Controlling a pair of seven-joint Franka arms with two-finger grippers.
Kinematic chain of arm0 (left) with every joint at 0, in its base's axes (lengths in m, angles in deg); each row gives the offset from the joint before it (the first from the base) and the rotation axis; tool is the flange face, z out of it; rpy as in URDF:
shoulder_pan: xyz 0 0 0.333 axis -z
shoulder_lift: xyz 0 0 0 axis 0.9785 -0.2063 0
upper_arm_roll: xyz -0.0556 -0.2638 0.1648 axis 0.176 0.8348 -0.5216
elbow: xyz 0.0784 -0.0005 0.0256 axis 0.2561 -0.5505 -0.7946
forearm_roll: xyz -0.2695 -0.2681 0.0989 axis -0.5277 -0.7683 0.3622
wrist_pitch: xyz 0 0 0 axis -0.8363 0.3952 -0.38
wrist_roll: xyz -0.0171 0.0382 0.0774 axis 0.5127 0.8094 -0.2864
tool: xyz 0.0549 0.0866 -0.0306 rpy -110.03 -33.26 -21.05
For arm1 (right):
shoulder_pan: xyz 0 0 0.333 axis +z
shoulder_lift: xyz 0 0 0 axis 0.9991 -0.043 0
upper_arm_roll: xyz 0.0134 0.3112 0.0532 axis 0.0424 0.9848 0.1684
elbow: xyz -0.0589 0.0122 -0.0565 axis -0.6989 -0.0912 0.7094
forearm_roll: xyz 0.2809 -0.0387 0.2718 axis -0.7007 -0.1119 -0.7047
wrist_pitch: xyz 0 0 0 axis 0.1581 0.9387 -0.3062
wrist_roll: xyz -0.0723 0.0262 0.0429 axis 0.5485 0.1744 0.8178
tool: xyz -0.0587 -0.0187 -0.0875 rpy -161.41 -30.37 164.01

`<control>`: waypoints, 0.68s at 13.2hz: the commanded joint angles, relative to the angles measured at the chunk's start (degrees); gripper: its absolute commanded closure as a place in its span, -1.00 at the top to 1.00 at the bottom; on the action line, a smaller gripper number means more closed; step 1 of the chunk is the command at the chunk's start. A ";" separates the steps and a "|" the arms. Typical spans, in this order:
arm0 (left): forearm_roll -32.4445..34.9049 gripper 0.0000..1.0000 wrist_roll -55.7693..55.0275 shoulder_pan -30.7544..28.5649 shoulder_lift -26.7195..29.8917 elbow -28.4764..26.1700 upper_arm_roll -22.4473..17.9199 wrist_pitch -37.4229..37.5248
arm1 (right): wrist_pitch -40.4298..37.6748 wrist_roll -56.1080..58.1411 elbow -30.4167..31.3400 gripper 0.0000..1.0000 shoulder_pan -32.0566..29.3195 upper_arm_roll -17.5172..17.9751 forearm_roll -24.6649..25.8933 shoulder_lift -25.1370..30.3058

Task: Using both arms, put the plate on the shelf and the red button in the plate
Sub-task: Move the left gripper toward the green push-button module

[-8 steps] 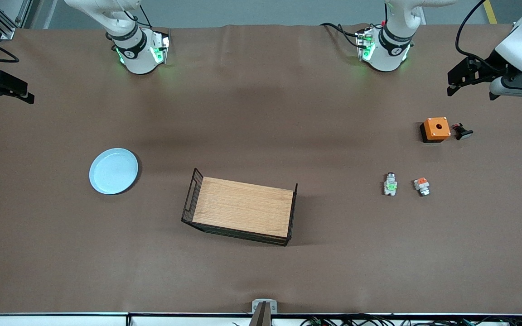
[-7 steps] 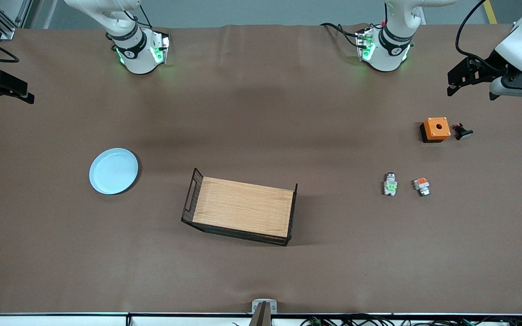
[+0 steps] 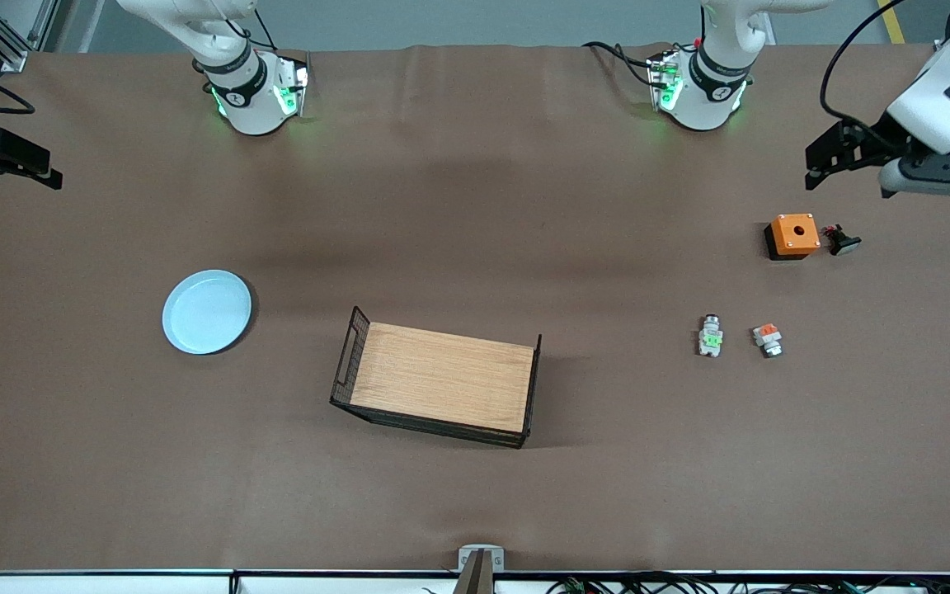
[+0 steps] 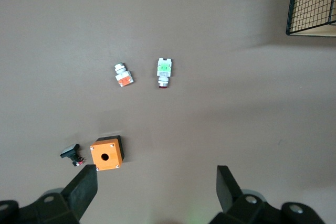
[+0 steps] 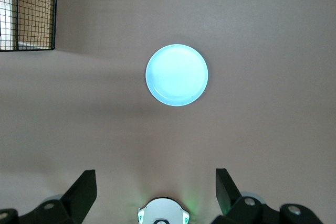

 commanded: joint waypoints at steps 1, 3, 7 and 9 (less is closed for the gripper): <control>-0.67 1.00 -1.57 0.19 -4.68 2.09 0.62 -1.65 | -0.03 0.92 -0.39 1.00 -0.97 0.46 0.54 -0.26; -0.67 1.00 -1.48 0.02 -8.01 1.56 0.70 -3.68 | 0.15 2.76 -0.39 1.00 -1.49 0.46 -0.16 -0.70; -0.23 1.00 -0.34 -0.33 -12.07 -3.52 0.70 -11.31 | 0.15 12.69 -0.39 1.00 -4.47 0.37 -2.62 -2.28; -0.23 1.00 -0.25 -0.51 -12.08 -9.40 0.70 -18.68 | 0.06 16.64 -0.30 1.00 -7.81 0.37 -5.51 -3.07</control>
